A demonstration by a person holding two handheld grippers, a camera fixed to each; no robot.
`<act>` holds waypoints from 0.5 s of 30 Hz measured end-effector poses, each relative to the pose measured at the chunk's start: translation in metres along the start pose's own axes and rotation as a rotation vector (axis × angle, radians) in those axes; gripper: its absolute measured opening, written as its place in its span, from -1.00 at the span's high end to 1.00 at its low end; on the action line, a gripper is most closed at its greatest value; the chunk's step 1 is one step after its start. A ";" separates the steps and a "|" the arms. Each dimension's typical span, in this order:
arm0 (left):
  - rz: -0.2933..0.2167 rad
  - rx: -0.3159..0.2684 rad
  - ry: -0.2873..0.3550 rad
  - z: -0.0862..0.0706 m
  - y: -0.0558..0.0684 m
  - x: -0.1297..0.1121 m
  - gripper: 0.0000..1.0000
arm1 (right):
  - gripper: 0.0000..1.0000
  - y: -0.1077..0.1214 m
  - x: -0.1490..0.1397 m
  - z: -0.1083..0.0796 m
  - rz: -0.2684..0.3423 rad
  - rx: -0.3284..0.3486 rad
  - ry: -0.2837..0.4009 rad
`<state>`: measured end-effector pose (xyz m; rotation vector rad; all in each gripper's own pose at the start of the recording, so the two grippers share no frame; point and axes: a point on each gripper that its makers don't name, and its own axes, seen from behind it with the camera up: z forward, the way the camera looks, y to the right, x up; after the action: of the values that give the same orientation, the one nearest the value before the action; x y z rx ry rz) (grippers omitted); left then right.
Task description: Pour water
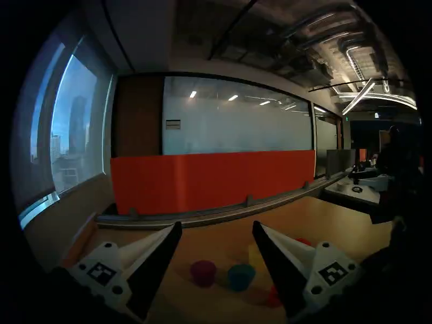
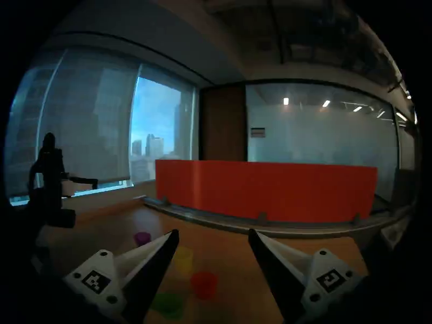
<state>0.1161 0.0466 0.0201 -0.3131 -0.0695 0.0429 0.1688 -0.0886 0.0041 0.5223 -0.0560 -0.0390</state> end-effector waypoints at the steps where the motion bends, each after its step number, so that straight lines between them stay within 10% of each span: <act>1: -0.002 -0.014 -0.001 0.000 0.003 0.000 -0.94 | -0.99 -0.007 0.000 0.001 -0.005 0.026 -0.003; 15: -0.007 -0.123 -0.031 0.005 0.017 -0.007 -0.94 | -0.99 -0.051 -0.009 0.004 -0.037 0.210 -0.068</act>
<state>0.1084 0.0638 0.0188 -0.4355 -0.1041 0.0367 0.1584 -0.1340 -0.0187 0.7321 -0.1174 -0.0880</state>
